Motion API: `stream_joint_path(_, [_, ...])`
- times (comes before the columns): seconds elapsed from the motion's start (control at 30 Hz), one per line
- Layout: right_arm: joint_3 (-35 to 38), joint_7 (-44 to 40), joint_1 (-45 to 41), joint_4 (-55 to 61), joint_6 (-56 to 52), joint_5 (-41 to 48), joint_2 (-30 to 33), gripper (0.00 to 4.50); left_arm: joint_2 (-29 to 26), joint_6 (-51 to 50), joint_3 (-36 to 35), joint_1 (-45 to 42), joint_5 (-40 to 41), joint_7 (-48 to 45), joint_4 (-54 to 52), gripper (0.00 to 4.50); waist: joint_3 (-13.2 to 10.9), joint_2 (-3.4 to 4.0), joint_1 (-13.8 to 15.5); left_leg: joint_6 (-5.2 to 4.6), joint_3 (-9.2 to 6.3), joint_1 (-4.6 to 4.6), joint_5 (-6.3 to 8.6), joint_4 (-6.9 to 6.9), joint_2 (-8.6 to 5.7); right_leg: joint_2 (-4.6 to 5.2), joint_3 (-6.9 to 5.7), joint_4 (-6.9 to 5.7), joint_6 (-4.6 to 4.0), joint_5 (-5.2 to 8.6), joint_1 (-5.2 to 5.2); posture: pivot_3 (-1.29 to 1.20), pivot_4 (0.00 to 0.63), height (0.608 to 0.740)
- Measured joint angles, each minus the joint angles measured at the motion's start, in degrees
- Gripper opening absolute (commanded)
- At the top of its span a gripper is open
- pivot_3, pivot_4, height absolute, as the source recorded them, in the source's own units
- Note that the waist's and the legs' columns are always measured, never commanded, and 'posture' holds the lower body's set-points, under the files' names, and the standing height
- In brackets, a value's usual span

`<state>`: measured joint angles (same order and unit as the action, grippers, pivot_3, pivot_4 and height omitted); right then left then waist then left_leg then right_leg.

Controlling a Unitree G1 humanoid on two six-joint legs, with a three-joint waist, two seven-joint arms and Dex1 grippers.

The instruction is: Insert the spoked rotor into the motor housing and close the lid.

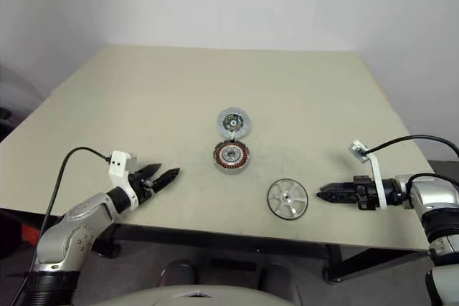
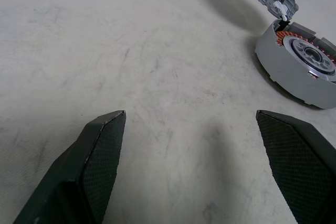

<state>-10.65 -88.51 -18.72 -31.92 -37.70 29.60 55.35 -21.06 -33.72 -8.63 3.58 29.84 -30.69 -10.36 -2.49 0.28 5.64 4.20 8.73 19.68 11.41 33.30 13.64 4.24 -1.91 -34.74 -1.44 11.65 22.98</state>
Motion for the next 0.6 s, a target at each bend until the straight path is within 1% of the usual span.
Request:
stream_joint_path(0.23, [-1.6,-0.14,1.64,4.31,-2.02,3.24,0.85,2.53,0.07,0.23,0.32,-0.07,-0.67,-0.03,-0.01,4.25,0.0,0.01,0.0,0.0,0.0,0.01,0.0,0.0,-0.02,0.02,0.0,0.02,0.03,0.02,0.0,0.0,0.0,0.74])
stream_joint_path(0.6, [-2.33,-0.21,4.06,8.24,-4.09,4.37,0.51,2.53,0.06,1.02,0.38,0.44,-1.25,-0.07,-0.04,4.25,0.04,0.05,-0.15,0.0,-0.01,0.01,0.0,0.0,-0.02,0.02,0.0,0.05,0.05,0.03,0.01,0.0,0.0,0.74])
